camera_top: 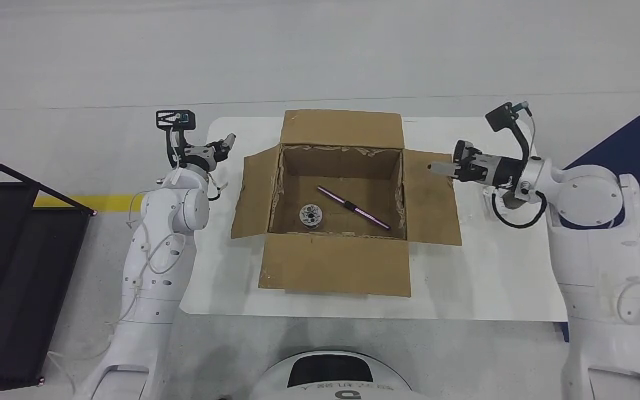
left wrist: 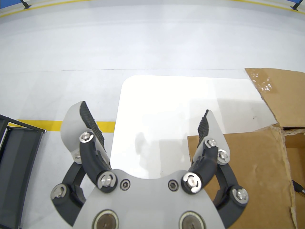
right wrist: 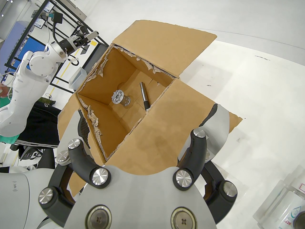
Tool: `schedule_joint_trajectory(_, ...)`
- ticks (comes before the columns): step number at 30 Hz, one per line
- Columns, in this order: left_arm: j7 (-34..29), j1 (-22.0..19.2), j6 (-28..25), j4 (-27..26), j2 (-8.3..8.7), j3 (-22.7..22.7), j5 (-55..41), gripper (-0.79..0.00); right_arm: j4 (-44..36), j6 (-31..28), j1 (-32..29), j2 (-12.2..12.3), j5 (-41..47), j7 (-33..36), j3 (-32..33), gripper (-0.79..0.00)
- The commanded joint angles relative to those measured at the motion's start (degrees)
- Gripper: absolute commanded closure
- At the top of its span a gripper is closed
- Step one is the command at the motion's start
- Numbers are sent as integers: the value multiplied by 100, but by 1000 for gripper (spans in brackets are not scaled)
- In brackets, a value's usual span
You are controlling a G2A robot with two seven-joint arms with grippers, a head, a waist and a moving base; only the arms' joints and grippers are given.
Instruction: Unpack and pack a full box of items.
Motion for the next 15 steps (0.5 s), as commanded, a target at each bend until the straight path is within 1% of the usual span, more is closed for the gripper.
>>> schedule_joint_trajectory(1, 0, 0, 0, 0, 0, -2, -1, -785, 0, 1, 0, 0, -9, 0, -1, -785)
schedule_joint_trajectory(8, 0, 0, 0, 0, 0, -2, -1, -785, 0, 1, 0, 0, -9, 0, -1, -785)
schedule_joint_trajectory(11, 0, 0, 0, 0, 0, -2, -1, -785, -71, 31, -33, 0, -120, -159, -115, -785)
schedule_joint_trajectory(15, 0, 0, 0, 0, 0, -2, -1, -785, -147, -291, 67, -7, -375, -387, -424, -785)
